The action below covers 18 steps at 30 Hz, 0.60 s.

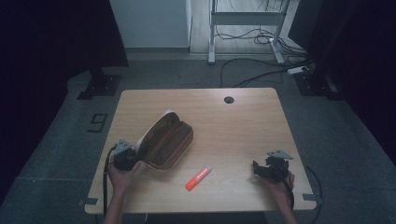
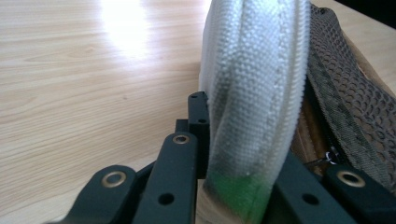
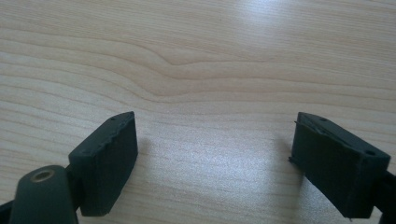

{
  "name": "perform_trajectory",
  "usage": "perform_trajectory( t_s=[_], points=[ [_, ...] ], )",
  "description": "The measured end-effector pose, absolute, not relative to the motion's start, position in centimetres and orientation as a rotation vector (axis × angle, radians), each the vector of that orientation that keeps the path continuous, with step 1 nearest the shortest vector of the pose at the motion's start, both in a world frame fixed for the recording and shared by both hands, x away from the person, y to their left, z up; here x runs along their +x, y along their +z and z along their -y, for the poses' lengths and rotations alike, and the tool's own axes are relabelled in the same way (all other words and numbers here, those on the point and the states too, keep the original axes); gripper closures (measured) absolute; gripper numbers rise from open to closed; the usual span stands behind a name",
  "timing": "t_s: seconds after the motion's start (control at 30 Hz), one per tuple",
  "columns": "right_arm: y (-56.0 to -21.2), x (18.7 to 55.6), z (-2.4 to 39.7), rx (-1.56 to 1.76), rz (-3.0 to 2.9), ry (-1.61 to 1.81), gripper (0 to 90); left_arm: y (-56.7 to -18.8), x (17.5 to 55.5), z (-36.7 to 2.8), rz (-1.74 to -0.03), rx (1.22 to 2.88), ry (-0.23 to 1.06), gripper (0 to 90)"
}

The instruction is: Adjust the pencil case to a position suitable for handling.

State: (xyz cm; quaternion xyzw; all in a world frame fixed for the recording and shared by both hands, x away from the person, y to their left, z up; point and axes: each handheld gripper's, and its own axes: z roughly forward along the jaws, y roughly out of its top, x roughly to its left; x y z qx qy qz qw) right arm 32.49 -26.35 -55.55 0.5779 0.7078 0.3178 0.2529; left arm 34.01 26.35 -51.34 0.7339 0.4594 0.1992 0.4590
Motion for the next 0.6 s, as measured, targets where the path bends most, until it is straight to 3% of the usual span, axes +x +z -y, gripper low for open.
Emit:
perform_trajectory(
  t_s=[0.6],
  points=[
    [-55.6,32.5,26.4,1.571,-1.925,0.864,14.0,-52.4,34.4,-24.6,-1.083,1.882,0.477,82.1]
  ],
)
